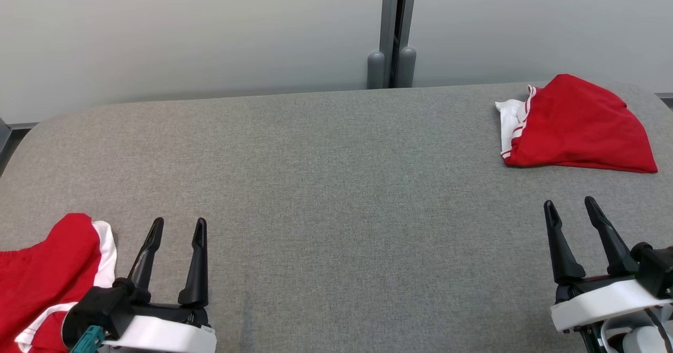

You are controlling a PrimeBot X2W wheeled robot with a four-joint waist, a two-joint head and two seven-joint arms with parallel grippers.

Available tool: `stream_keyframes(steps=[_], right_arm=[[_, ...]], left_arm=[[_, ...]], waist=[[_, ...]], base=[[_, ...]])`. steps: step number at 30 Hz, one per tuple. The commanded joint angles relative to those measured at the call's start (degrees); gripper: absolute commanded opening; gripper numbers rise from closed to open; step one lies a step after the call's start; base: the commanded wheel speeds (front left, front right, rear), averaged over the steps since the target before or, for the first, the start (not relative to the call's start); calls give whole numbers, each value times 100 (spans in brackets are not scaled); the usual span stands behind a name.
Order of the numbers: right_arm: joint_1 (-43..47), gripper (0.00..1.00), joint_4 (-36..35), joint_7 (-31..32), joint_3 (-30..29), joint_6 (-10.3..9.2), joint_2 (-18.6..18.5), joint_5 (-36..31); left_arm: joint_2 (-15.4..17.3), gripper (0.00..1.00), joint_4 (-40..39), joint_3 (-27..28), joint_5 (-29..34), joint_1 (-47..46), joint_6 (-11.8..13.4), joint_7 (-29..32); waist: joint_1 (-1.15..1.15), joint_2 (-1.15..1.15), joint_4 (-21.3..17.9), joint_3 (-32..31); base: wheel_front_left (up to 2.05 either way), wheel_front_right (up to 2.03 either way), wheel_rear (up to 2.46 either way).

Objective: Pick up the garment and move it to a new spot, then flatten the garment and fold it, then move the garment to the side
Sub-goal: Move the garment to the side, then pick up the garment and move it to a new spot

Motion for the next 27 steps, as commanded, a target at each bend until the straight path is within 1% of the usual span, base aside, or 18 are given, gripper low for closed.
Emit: stream_keyframes(steps=[1, 19, 23, 27], right_arm=[[-28, 100, 14, -33, -2, 2, -15, -23], [-104, 100, 36, -33, 70, 2, -60, -7], [-135, 100, -12, -33, 73, 2, -90, 29], [-205, 100, -30, -33, 134, 2, -123, 67]], left_arm=[[27, 100, 14, 6, 22, 0, -9, -5], [-3, 100, 124, -16, 32, -132, -19, -5], [-10, 100, 158, 41, -42, -210, 40, -5], [-9, 100, 203, 82, -65, -276, 101, -5]], waist=[[0, -1, -1, 2], [0, -1, 104, 67], [0, -1, 233, 128], [0, -1, 449, 189]], base=[[0, 0, 0], [0, 0, 0], [0, 0, 0], [0, 0, 0]])
